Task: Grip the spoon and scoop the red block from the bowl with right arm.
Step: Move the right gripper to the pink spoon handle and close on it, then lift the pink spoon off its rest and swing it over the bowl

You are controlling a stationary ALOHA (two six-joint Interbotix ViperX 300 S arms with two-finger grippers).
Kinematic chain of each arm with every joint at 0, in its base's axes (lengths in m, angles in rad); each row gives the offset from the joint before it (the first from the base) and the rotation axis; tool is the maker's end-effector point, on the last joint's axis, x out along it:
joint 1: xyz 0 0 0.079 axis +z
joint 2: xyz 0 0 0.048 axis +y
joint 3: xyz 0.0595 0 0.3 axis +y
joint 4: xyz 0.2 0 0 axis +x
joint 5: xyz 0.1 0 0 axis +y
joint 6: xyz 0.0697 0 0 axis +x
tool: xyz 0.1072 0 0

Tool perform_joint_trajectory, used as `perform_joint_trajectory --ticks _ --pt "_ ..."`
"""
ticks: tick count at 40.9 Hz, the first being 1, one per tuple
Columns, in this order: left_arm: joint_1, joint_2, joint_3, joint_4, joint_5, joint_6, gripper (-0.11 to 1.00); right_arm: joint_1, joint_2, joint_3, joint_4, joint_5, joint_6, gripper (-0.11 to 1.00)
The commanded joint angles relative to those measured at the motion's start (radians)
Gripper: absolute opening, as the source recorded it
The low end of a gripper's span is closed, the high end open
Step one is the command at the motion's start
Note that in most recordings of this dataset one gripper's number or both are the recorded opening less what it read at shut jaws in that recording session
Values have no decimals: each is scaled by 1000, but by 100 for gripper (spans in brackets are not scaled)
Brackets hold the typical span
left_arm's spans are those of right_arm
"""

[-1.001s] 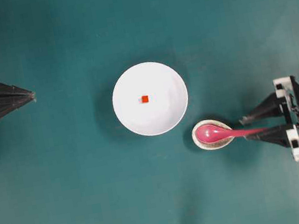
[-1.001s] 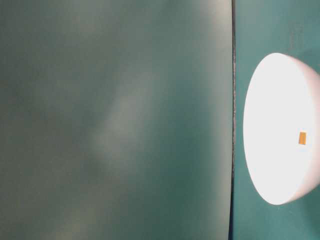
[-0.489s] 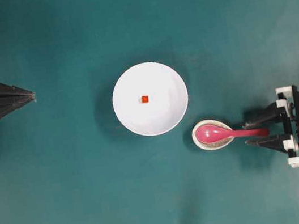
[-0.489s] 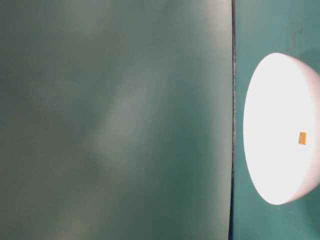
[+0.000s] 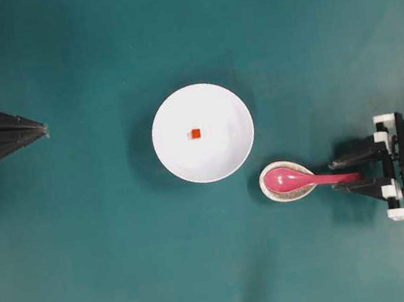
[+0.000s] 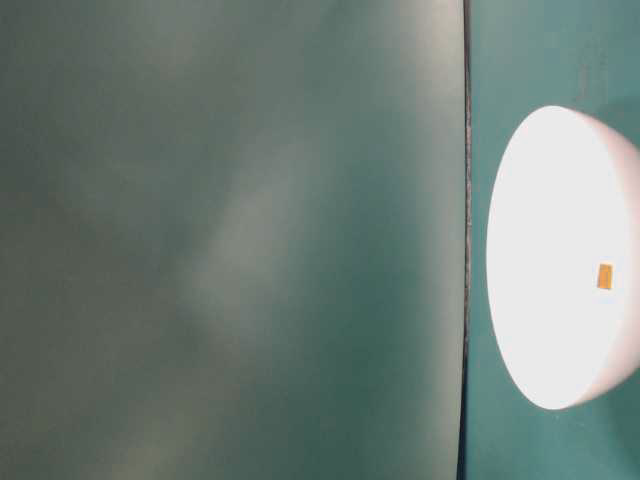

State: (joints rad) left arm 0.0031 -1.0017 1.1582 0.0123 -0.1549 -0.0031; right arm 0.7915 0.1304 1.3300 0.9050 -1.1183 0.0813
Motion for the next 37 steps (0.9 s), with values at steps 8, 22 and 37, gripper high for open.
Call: perform_joint_trajectory --ticks 8,22,37 --pt "-2 3 -26 2 -3 0 0 6 -9 3 -2 -34 -5 38" --pt "-2 3 -26 2 -3 2 0 5 -9 0 -15 -34 -8 25" --pt "-2 8 -26 2 -3 2 0 3 -104 14 -17 -77 -60 25"
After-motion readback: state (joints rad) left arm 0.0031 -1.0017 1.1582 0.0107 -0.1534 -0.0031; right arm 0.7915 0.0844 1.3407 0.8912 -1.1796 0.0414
